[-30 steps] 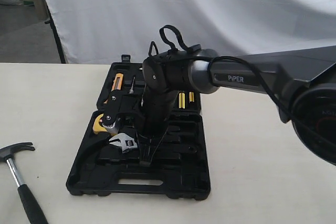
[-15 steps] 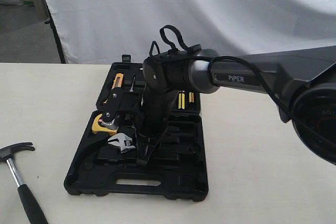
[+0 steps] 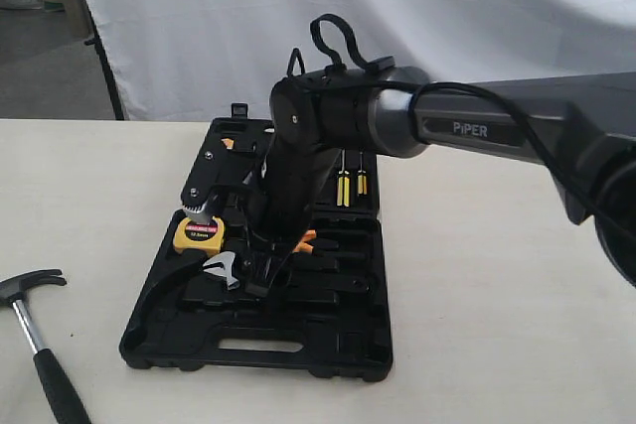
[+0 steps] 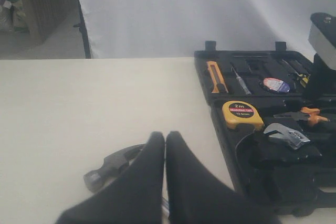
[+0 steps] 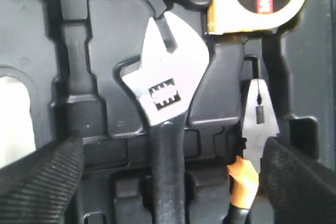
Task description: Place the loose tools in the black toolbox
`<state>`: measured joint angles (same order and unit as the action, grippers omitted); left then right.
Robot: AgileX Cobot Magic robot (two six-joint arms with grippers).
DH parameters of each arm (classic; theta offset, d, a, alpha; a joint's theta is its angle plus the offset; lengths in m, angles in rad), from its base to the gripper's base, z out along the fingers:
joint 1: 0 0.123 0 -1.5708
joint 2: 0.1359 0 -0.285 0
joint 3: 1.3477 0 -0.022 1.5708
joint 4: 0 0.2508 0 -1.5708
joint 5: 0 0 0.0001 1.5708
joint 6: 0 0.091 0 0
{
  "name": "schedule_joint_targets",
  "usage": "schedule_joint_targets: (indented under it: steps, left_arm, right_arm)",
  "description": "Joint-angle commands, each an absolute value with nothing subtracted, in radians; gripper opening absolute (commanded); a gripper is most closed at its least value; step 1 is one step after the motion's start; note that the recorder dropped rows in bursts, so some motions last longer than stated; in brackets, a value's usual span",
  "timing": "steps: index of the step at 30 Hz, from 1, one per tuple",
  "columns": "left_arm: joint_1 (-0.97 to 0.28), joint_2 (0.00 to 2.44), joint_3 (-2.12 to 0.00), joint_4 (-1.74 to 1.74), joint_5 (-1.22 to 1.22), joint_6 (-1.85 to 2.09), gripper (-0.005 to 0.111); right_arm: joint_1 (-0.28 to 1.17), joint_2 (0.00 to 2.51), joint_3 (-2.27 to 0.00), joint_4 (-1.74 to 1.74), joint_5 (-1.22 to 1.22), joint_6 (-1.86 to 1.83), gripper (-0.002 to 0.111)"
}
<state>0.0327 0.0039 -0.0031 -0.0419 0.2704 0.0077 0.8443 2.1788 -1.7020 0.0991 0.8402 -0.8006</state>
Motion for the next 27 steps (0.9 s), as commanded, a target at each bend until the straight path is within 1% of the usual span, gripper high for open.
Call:
schedule_joint_targets:
  steps: [1,3,6,11,12,13,19,27]
  left_arm:
    - [0.024,0.000,0.000,-0.037,0.269,0.000,0.001]
    - [0.024,0.000,0.000,-0.037,0.269,0.000,0.001]
    - [0.024,0.000,0.000,-0.037,0.269,0.000,0.001]
    - [0.024,0.000,0.000,-0.037,0.269,0.000,0.001]
    - [0.024,0.000,0.000,-0.037,0.269,0.000,0.001]
    - [0.024,0.000,0.000,-0.037,0.269,0.000,0.001]
    - [0.024,0.000,0.000,-0.037,0.269,0.000,0.001]
    - [0.024,0.000,0.000,-0.037,0.269,0.000,0.001]
  right_arm:
    - [0.841,2.165,-1.710,0.107,0.835,-0.798,0.082]
    - [0.841,2.165,-1.710,0.107,0.822,-0.798,0.074]
    - [0.841,2.165,-1.710,0.107,0.775,-0.773,0.051]
    - [0.841,2.165,-1.710,0.175,0.703,-0.771,0.009]
    - [0.841,2.165,-1.710,0.192,0.689,-0.771,0.003]
    - [0.841,2.165,-1.710,0.205,0.672,-0.769,0.000]
    - [0.841,2.179,-1.710,0.243,0.604,-0.736,0.000]
    - [0.841,2.218,-1.710,0.243,0.602,-0.725,0.000]
